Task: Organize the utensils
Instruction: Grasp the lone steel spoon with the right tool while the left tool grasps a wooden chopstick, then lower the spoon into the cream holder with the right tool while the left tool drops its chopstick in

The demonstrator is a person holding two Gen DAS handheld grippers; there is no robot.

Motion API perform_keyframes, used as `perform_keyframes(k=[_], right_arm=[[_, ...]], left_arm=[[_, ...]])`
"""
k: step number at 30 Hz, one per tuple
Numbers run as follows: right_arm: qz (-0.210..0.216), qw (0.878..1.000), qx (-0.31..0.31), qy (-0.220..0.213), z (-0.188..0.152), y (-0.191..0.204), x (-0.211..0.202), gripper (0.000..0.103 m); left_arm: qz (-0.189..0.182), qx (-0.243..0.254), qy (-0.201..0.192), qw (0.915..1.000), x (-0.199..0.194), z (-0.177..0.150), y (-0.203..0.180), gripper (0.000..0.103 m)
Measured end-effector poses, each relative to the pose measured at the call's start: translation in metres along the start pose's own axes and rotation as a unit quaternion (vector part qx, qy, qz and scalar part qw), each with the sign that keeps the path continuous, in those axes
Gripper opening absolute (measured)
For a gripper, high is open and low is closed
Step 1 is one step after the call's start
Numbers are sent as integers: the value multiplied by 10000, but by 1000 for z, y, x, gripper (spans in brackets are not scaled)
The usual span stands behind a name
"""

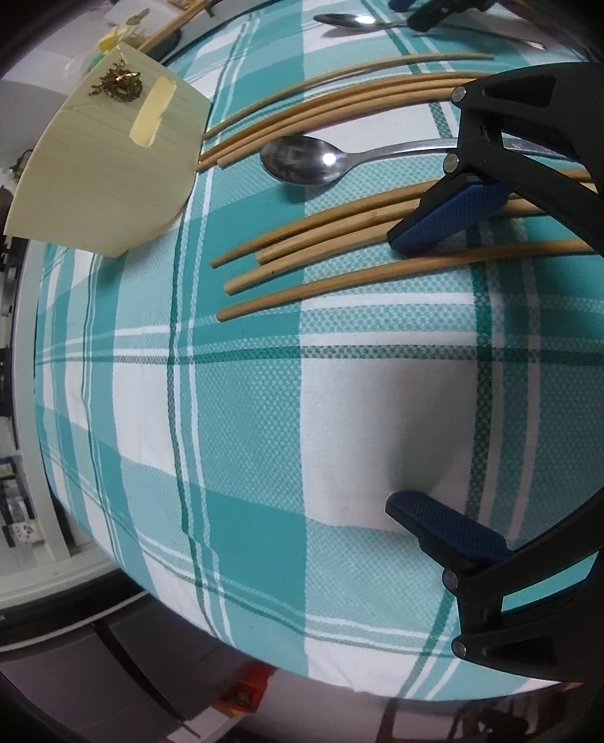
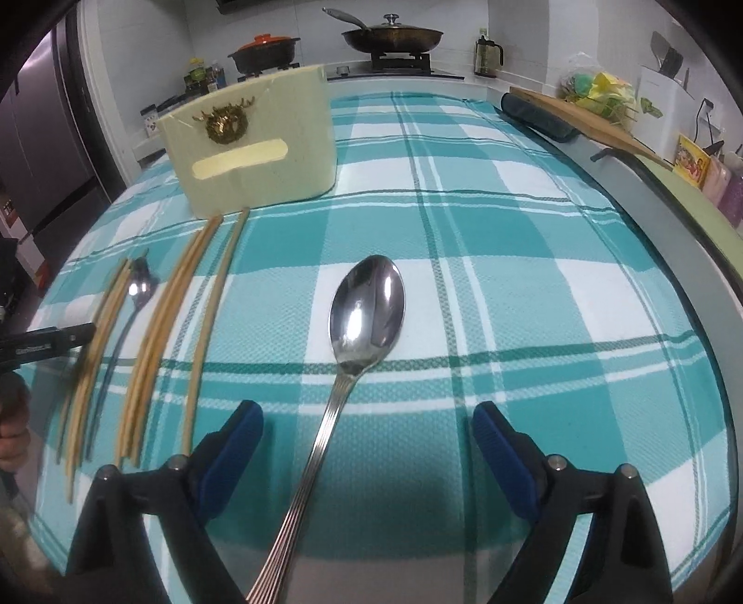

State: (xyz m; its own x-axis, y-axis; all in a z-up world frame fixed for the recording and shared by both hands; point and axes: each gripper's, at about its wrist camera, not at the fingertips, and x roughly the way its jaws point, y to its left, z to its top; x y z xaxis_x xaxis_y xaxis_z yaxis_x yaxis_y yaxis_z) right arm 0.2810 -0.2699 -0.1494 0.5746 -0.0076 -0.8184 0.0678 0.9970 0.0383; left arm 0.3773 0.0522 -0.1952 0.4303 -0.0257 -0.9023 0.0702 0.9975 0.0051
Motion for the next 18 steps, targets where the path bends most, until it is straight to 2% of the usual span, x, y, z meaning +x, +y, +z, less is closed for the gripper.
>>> perform_keyframes(k=[4,7,9,11,12,13,14,18], right_arm=[[-192,9998,-8,6,14,8,19,89],[-278,9996,18,-43,22,9,25,89],[-327,9994,24,-66,27,9,29,89],[-382,9992,22,-123,32,10,31,80],[-398,9991,11,-167,34,10,31,69],[-407,9989,17,-231,36,9,31,52],[-408,9988,16,-276,38,8,31,42],[-176,9992,124,-325,41,-1,28,42]], left_arm=[[-107,131,54,9998,5,18,-6,88],[-157,214,57,9996,5,27,-14,70],[-229,301,32,9993,3,31,-20,39],[-203,385,-9,9991,1,32,-25,20],[-184,405,-44,9990,1,32,-26,11],[-140,406,-86,9990,1,31,-27,7],[-144,371,-112,9991,0,31,-26,6],[-319,89,-234,9992,-8,29,-15,4]])
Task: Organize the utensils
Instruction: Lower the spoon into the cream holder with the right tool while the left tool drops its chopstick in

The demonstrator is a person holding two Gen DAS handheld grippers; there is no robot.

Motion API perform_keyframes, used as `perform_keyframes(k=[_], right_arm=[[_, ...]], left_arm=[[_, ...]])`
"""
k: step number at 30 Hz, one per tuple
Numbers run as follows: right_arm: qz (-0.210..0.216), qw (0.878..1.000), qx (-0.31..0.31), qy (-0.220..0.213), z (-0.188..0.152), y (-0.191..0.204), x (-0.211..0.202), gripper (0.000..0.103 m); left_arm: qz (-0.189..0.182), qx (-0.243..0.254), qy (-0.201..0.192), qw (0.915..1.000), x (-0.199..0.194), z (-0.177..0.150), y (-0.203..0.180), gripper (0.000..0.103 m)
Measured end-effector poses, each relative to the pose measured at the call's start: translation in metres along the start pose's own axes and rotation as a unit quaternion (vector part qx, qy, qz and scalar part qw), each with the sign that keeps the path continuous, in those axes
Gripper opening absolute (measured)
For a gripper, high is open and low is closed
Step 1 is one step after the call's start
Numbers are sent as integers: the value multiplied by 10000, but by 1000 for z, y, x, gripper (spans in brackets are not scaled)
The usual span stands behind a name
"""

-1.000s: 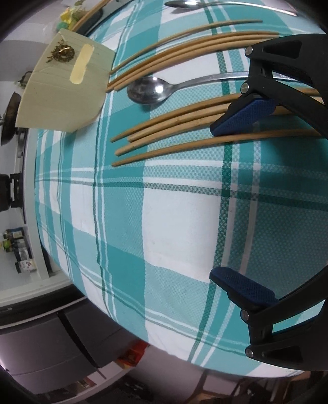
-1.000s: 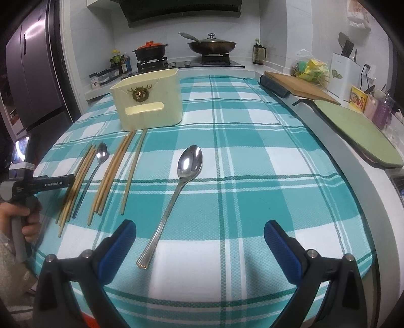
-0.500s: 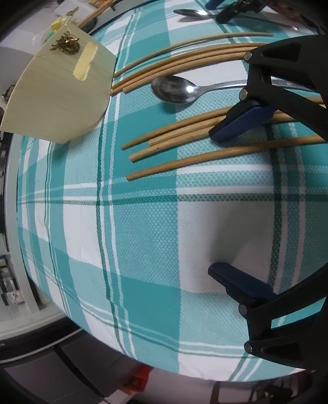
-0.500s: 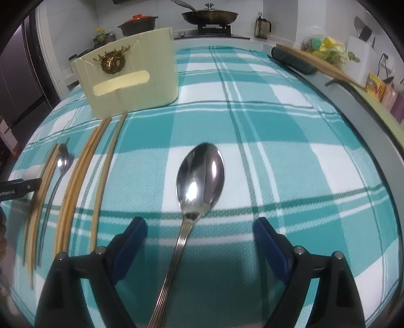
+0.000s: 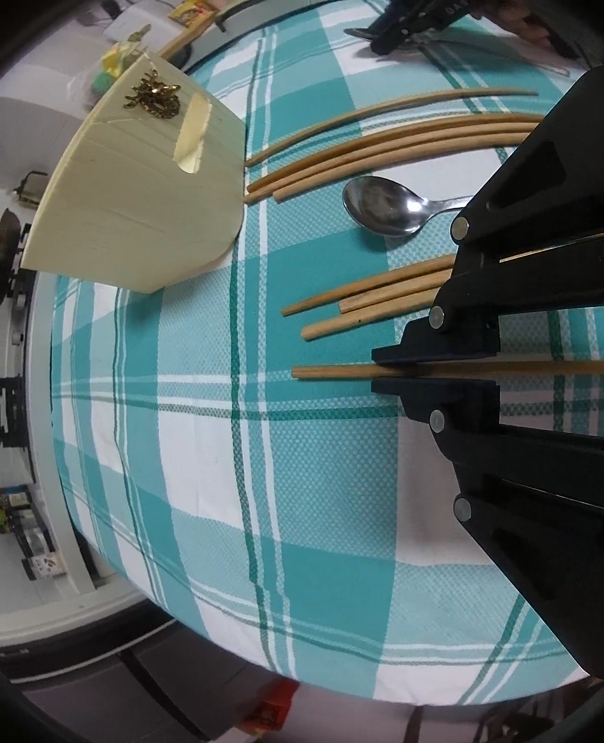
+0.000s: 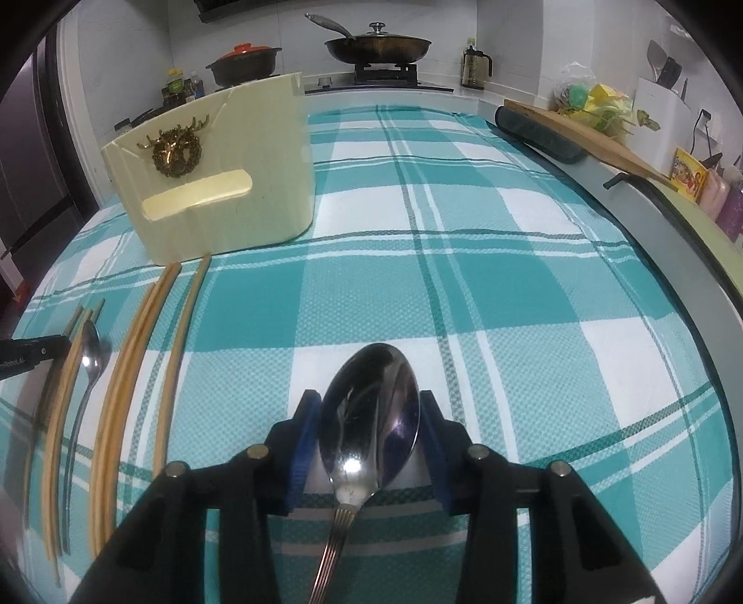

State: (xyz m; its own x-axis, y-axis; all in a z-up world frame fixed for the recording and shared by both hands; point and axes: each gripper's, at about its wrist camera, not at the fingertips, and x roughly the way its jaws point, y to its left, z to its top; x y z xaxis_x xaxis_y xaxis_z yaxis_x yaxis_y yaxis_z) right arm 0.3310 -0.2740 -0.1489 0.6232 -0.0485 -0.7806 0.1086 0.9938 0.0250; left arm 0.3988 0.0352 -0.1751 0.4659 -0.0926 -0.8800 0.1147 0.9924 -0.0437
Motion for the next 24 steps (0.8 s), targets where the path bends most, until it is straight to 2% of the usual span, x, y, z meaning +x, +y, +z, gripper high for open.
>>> perform_keyframes(k=[6,12,18,24], right_arm=[[461,9980,79,-431,5,-11,-36,42],[718,9927,-121,-965,13,-9,-90,42],[801,9857,-383,-1435,17,-3,-136,42],[828,9800,-513,-1734,25,1,-159,42]], left_arm=[[-191,-264,-561,9979,-48,-4,9,4],[-434,-434,-1164,9913,-106,-2,15,4],[-671,-514,-1472,9855,-141,-2,20,4],[-871,-642,-1683,9798,-157,-2,25,4]])
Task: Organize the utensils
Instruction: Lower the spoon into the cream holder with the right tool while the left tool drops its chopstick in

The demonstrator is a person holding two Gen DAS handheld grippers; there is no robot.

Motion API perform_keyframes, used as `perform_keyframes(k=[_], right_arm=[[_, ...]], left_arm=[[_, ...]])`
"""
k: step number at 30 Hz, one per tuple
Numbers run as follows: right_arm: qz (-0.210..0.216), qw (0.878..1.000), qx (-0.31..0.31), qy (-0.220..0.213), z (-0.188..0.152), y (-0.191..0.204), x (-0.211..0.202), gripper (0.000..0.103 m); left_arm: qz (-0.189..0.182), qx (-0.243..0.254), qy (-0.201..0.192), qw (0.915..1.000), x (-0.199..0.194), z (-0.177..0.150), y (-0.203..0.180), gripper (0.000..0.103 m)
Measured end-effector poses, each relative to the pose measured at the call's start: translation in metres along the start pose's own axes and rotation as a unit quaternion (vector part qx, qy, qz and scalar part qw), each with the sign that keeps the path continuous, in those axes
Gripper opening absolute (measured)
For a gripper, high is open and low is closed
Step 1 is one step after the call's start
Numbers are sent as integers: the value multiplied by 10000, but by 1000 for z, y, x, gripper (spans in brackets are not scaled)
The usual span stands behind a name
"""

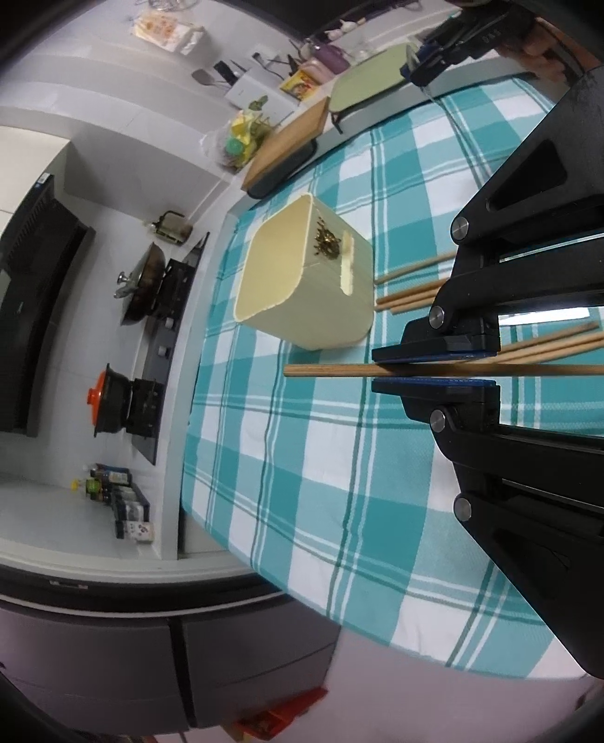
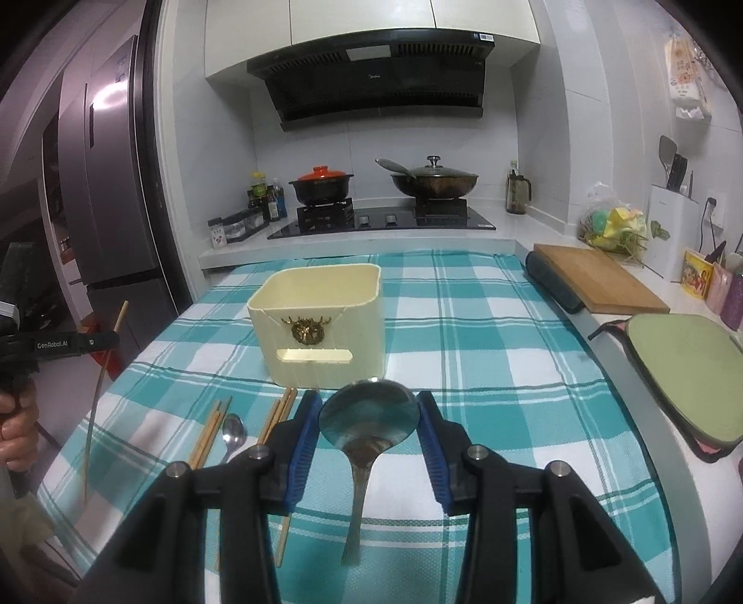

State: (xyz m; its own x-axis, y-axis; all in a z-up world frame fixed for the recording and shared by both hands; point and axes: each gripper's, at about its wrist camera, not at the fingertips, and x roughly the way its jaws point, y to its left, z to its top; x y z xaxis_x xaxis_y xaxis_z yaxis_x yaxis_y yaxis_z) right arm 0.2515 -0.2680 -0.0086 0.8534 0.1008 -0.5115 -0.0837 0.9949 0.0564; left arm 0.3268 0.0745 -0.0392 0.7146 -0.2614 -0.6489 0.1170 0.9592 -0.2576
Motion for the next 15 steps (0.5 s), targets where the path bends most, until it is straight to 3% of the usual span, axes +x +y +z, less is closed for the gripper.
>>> perform_keyframes(k=[11,15], right_arm=[[104,9996,-215,-149,25,5,-2,42],[292,9992,-253,-119,45,6,2,42]], left_arm=[[-56,-77,-108,9999,-1,7,1,3],[-253,19,-235,9994,-15,34,-11,3]])
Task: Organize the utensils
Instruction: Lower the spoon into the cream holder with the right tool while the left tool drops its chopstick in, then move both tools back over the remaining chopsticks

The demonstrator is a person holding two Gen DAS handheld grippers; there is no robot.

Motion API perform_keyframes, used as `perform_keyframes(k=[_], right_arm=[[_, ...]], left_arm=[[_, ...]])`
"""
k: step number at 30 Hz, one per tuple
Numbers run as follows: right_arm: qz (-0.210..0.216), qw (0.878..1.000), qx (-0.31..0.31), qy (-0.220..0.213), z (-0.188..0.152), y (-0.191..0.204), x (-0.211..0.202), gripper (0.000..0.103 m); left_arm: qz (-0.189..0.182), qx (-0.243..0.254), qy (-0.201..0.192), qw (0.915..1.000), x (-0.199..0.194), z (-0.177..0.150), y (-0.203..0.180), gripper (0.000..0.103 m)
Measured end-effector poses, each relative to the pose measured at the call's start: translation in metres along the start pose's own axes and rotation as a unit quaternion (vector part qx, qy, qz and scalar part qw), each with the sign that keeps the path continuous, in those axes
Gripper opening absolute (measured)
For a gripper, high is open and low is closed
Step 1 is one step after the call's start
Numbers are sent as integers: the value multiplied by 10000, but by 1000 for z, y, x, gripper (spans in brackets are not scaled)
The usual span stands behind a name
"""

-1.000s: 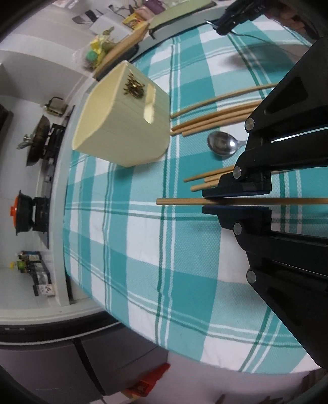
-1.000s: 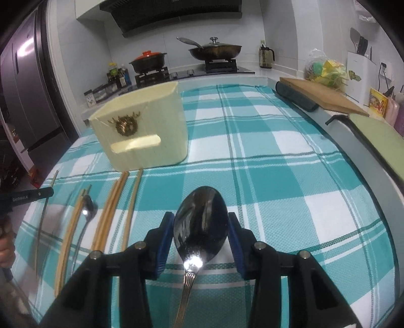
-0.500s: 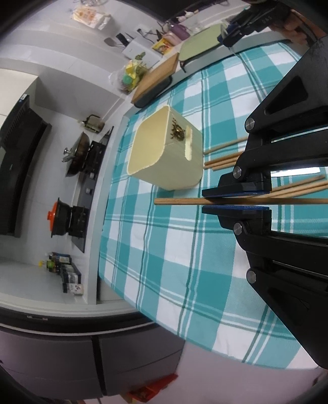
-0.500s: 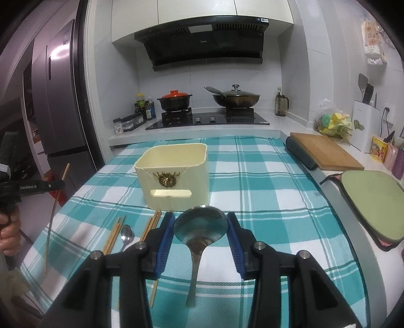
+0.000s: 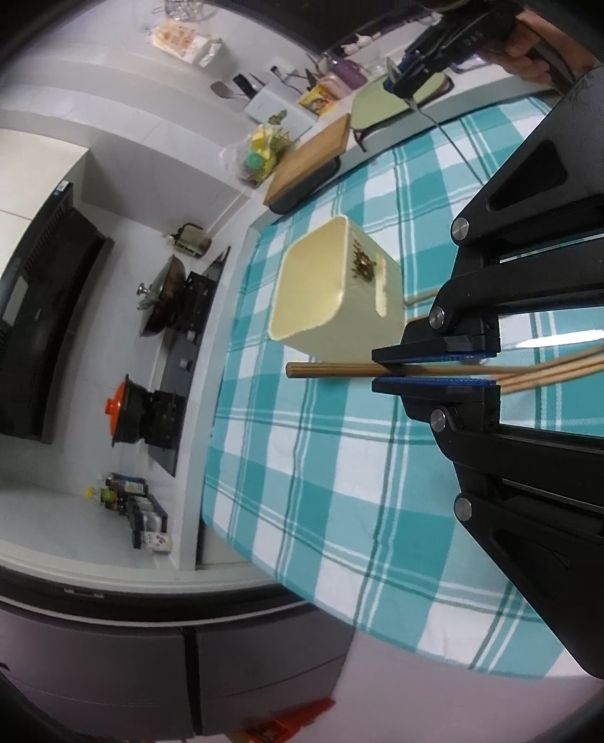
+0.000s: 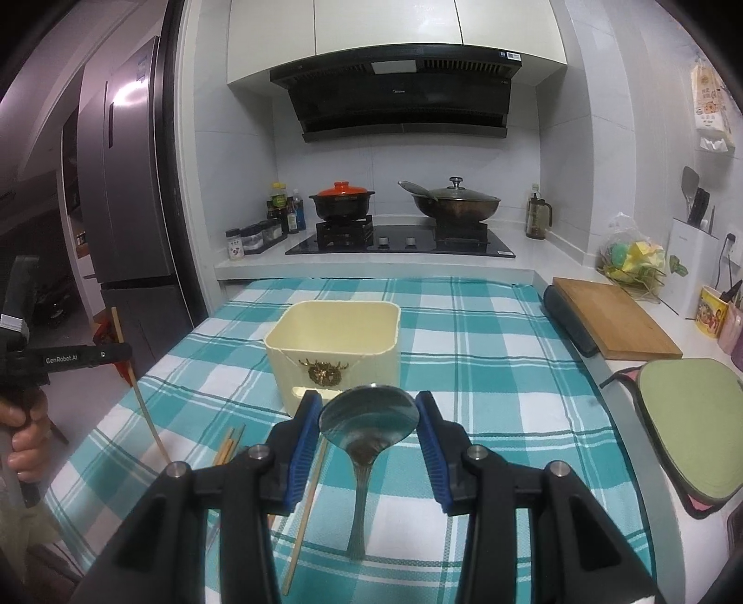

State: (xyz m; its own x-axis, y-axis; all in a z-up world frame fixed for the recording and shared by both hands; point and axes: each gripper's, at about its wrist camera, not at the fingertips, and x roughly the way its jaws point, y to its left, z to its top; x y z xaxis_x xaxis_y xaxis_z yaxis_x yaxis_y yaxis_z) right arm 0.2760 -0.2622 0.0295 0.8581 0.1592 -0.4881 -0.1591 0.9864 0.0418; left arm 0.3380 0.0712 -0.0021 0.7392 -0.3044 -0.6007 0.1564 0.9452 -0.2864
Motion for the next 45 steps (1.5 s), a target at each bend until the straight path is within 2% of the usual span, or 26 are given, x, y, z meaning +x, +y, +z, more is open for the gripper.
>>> perform_keyframes(k=[6,10,13,17,21,27,28,29,30,32,35,39,41,43,45], right_arm=[[392,9990,98,-174,68,-4,9,42],[418,9980,-3,-483,121,0,24,42],[370,9968,-62,-709,147,2,43,42],[346,9969,-99,-696,157,0,84,42],[401,9992,-28,-5,144,-5,138,42],[420,9947,89,935,111,-10,197,42],[428,9935,96,1051,107,-12,204,43],[420,9928,115,1120,106,-12,209,45],[391,9930,136,1110,107,-13,209,49],[406,9948,163,916,110,-17,199,56],[224,9980,87,592,122,-20,168,62],[-122,9998,-132,93,130,-20,107,73],[-243,9992,-300,-138,127,-18,76,79],[-336,9978,-482,-292,117,-14,46,80],[-442,9962,-674,-318,101,-9,23,80]], left_arm=[[-420,102,-513,9977,-15,77,-34,3],[-381,242,-866,9952,1,115,-59,3],[-267,318,-997,9942,28,131,-72,3],[-170,273,-635,9975,82,134,-80,3],[-27,277,-106,9996,132,119,-80,3],[266,420,522,9974,185,92,-80,6],[317,423,587,9969,187,91,-80,8],[316,409,628,9967,187,90,-79,21],[314,386,607,9969,182,89,-77,43],[379,368,378,9979,165,90,-75,67],[279,440,20,9986,124,92,-71,75],[198,650,-434,9967,61,76,-67,99],[264,785,-582,9949,34,58,-64,100],[282,818,-441,9953,17,35,-58,100],[255,768,-105,9967,9,10,-51,100]])
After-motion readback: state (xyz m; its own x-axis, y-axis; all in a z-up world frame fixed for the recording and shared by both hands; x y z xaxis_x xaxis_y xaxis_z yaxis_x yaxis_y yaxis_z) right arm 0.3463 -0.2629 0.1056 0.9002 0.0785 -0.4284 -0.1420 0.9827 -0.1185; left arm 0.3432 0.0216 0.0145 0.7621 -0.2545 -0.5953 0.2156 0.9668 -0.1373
